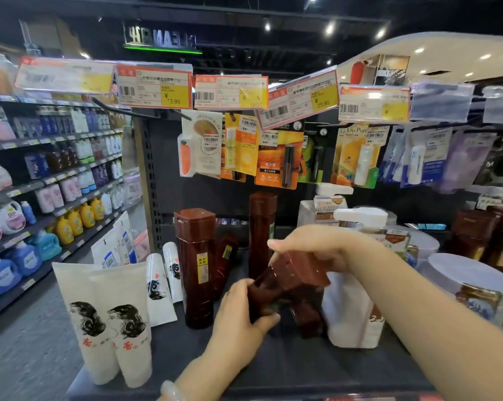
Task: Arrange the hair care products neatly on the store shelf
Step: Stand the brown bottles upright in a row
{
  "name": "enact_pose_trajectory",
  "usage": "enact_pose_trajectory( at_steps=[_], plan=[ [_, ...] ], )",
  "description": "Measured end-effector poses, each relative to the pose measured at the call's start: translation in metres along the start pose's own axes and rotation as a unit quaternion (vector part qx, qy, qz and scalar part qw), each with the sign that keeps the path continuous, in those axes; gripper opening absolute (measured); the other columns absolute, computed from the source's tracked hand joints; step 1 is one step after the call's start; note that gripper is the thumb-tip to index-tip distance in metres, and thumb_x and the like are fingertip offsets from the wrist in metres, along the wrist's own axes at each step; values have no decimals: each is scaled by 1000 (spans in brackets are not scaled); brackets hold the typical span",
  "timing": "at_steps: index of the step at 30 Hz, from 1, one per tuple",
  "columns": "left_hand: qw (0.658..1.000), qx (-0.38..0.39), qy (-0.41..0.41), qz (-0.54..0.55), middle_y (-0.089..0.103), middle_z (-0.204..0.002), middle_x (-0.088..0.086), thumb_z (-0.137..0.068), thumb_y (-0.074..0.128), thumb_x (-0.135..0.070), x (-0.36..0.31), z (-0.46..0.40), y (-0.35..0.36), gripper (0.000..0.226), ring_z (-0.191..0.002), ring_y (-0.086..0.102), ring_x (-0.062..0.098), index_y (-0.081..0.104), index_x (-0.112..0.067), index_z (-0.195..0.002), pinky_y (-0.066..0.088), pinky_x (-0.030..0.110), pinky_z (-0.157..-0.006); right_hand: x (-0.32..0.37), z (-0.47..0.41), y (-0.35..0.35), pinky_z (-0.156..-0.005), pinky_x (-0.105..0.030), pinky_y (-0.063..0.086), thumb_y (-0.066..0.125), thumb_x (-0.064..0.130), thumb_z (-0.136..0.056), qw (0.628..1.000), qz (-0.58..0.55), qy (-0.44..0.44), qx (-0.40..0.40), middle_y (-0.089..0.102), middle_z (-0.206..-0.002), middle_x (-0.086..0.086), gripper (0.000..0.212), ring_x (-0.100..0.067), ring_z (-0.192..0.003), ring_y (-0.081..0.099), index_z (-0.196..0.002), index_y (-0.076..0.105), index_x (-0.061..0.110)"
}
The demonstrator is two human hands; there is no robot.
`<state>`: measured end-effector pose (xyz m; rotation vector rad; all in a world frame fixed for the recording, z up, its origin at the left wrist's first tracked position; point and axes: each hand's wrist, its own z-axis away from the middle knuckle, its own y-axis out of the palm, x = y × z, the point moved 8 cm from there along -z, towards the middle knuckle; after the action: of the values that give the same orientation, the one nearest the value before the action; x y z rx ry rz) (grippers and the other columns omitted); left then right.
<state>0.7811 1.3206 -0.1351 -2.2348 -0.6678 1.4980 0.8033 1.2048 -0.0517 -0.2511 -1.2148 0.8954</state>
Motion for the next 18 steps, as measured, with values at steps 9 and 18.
enact_pose_trajectory(
  at_steps=[9, 18],
  plan=[
    [990, -61, -99, 81, 55, -104, -2, -77, 71, -26, 15, -8, -6, 50, -93, 51, 13, 43, -12, -116, 36, 22, -78, -23, -13, 28, -87, -32, 52, 39, 20, -97, 933, -328, -82, -123, 66, -107, -10, 25, -20, -101, 62, -109, 61, 12],
    [987, -44, -116, 101, 59, -103, -3, -80, 60, -8, 17, -15, 10, 36, -86, 55, 5, 42, -24, -107, 39, 8, -62, -32, -25, 57, -81, -10, 48, 62, 17, -84, 957, -67, -187, -211, 62, -115, 8, 43, -1, -86, 62, -125, 50, 22]
  ],
)
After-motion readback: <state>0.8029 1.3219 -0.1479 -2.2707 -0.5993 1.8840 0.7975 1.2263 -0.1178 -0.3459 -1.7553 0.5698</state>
